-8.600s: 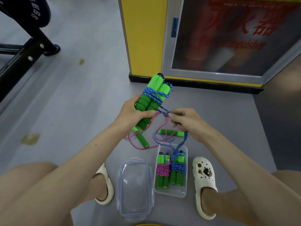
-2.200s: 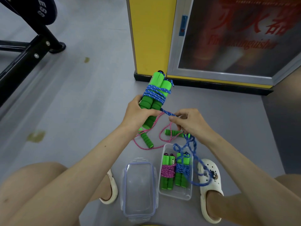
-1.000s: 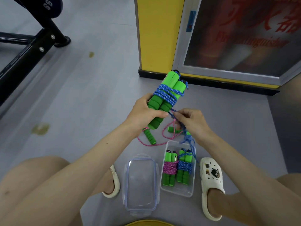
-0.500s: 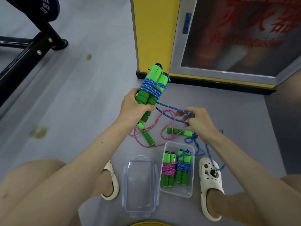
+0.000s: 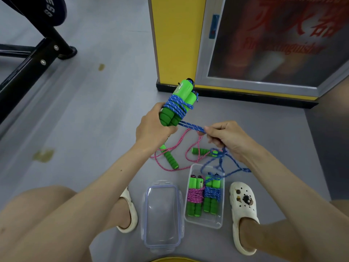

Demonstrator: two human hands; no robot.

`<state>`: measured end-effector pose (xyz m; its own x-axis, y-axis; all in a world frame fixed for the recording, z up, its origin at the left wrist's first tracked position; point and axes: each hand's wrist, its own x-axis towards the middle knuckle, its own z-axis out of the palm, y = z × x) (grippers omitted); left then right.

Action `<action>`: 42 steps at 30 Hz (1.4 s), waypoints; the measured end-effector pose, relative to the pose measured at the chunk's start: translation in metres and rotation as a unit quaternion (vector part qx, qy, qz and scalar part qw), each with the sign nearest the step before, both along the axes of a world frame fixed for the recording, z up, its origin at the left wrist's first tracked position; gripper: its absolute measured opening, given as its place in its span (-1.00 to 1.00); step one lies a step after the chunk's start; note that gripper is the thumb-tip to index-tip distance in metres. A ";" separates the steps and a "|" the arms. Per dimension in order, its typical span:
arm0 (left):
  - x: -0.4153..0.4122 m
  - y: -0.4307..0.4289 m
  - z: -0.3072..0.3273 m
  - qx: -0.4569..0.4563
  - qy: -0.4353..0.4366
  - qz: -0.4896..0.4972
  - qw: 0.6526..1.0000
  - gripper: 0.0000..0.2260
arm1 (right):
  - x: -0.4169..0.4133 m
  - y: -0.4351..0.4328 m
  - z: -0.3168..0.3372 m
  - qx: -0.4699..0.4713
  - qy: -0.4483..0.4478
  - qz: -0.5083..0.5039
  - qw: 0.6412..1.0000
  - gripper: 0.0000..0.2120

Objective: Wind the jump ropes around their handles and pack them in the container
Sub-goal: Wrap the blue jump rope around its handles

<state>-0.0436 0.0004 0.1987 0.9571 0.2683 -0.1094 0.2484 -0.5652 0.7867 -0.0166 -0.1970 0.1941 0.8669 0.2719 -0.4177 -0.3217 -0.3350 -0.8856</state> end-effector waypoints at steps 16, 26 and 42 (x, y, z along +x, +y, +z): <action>-0.003 -0.017 -0.010 0.247 0.010 -0.034 0.968 -0.55 | -0.003 0.015 0.001 0.034 0.042 0.057 0.997 -0.76; -0.013 -0.039 -0.013 0.395 -0.035 -0.069 0.915 -0.68 | -0.006 0.032 -0.002 0.084 0.106 0.024 0.991 -0.57; -0.012 -0.053 -0.034 -0.044 -0.003 -0.176 0.983 -0.17 | -0.006 0.023 -0.010 0.054 0.038 -0.168 0.984 -0.51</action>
<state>-0.0553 -0.0525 0.1649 0.9897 -0.0901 -0.1109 0.0443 -0.5447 0.8374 -0.0226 -0.1736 0.1841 0.8825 0.0223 -0.4698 -0.4654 -0.1032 -0.8791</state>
